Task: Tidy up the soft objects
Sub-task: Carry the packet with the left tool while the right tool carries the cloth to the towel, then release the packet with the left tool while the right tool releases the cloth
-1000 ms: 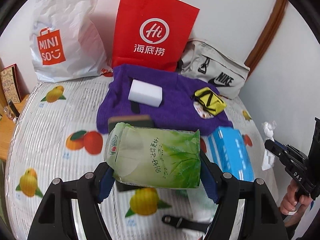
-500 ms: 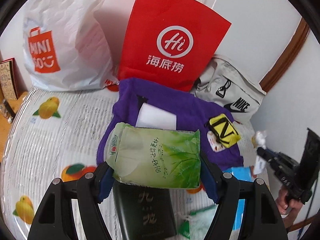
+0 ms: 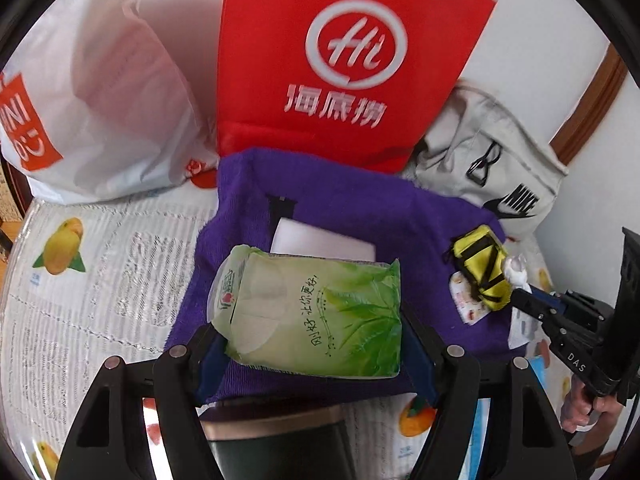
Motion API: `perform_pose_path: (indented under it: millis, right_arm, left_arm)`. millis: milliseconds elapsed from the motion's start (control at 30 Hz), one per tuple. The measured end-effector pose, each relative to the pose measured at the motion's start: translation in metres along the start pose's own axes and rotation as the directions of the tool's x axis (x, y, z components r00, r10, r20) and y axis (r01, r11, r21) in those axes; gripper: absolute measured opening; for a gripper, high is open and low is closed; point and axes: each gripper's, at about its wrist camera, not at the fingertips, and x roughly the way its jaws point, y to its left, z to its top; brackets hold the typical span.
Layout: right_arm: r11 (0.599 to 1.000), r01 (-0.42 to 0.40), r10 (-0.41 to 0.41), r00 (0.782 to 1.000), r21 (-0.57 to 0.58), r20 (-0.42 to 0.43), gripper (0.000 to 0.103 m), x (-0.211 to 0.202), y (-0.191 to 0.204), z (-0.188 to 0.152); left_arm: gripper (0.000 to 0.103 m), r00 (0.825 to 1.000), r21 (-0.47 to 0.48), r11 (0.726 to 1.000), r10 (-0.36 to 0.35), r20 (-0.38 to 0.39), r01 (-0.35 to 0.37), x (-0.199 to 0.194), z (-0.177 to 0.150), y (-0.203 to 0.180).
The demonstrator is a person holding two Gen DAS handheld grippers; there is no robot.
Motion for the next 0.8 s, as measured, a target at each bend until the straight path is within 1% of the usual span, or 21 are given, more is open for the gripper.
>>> perform_pose_path:
  millis: [67, 200, 267, 333, 367, 433, 500, 667, 800]
  right_arm:
    - [1.000, 0.001, -0.001, 1.000, -0.013, -0.016, 0.009, 0.007, 0.000, 0.001]
    - [1.000, -0.002, 0.001, 0.999, -0.021, -0.034, 0.009, 0.016, -0.001, 0.002]
    - [1.000, -0.003, 0.002, 0.999, -0.022, -0.038, 0.009, 0.019, -0.002, 0.003]
    - [1.000, 0.002, -0.003, 0.999, -0.014, -0.044, 0.009, 0.023, -0.003, 0.003]
    - [1.000, 0.004, -0.004, 0.999, -0.008, -0.047, 0.009, 0.024, -0.005, 0.003]
    - [1.000, 0.001, -0.002, 0.998, -0.013, -0.056, 0.009, 0.027, -0.005, 0.003]
    - [1.000, 0.015, -0.016, 0.998, -0.019, -0.057, 0.009, 0.027, -0.005, 0.002]
    - [1.000, 0.011, -0.011, 0.998, -0.012, -0.069, 0.009, 0.035, -0.007, 0.004]
    - [1.000, -0.002, 0.002, 0.997, 0.003, -0.082, 0.010, 0.041, -0.009, 0.006]
  left_arm:
    - [0.073, 1.000, -0.005, 1.000, -0.007, -0.010, 0.007, 0.006, 0.001, 0.002]
    - [0.073, 0.999, 0.022, 1.000, 0.011, -0.034, -0.011, 0.017, 0.004, 0.000]
    - [0.074, 0.999, 0.027, 1.000, 0.004, -0.051, -0.003, 0.022, 0.005, 0.000]
    - [0.078, 0.997, 0.032, 0.999, -0.008, -0.075, 0.011, 0.027, 0.005, -0.001]
    - [0.080, 0.997, 0.034, 0.999, -0.011, -0.076, 0.014, 0.027, 0.005, -0.001]
    - [0.086, 0.998, 0.048, 0.999, -0.008, -0.065, 0.011, 0.027, 0.005, -0.004]
    - [0.087, 0.999, 0.066, 0.998, 0.001, -0.054, 0.002, 0.027, 0.005, -0.007]
    - [0.087, 0.998, 0.051, 0.999, -0.001, -0.057, 0.004, 0.026, 0.005, -0.006]
    - [0.087, 0.999, 0.053, 0.999, -0.004, -0.048, 0.006, 0.015, 0.003, -0.004]
